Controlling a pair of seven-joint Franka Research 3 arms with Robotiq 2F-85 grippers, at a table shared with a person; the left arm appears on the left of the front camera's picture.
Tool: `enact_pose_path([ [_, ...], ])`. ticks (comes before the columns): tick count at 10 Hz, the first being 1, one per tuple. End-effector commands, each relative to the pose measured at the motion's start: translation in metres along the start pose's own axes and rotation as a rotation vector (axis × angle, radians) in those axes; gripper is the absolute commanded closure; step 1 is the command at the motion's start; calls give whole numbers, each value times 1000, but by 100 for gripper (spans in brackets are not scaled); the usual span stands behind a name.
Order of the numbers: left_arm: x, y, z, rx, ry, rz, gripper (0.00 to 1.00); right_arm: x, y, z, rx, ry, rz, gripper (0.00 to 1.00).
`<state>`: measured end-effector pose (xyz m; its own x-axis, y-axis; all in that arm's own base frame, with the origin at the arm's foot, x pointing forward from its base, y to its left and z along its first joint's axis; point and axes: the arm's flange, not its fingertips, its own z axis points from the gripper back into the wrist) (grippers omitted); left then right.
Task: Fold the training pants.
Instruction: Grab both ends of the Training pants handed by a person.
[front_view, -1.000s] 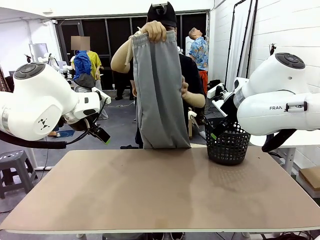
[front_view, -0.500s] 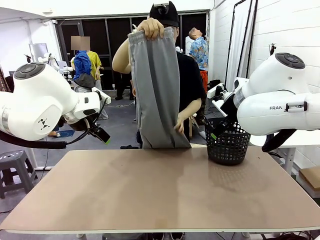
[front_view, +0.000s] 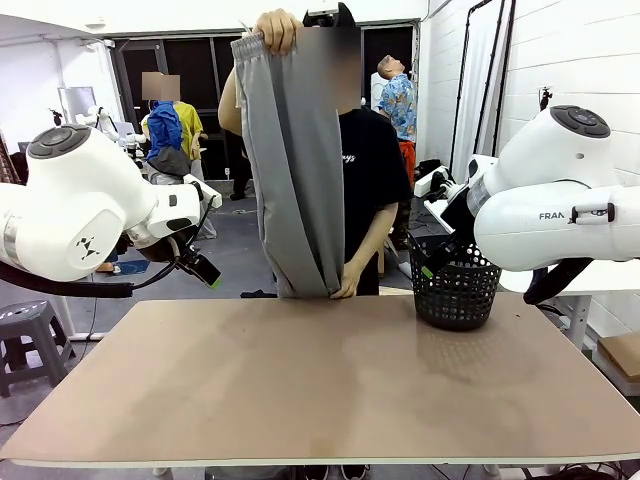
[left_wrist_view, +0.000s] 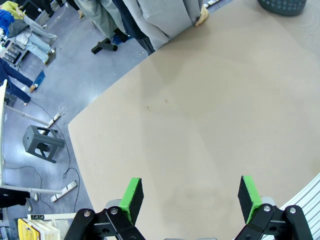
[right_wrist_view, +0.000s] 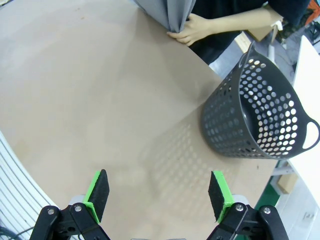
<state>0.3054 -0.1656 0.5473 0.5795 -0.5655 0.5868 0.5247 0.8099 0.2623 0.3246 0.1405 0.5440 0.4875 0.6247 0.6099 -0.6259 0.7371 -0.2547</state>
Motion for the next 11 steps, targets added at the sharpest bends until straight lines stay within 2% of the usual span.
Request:
enact_pose_path([
  [1,0,2,0,6,-3,-7,0,0,0,0,0,0,1,0],
  [11,0,2,0,6,-3,-7,0,0,0,0,0,0,1,0],
])
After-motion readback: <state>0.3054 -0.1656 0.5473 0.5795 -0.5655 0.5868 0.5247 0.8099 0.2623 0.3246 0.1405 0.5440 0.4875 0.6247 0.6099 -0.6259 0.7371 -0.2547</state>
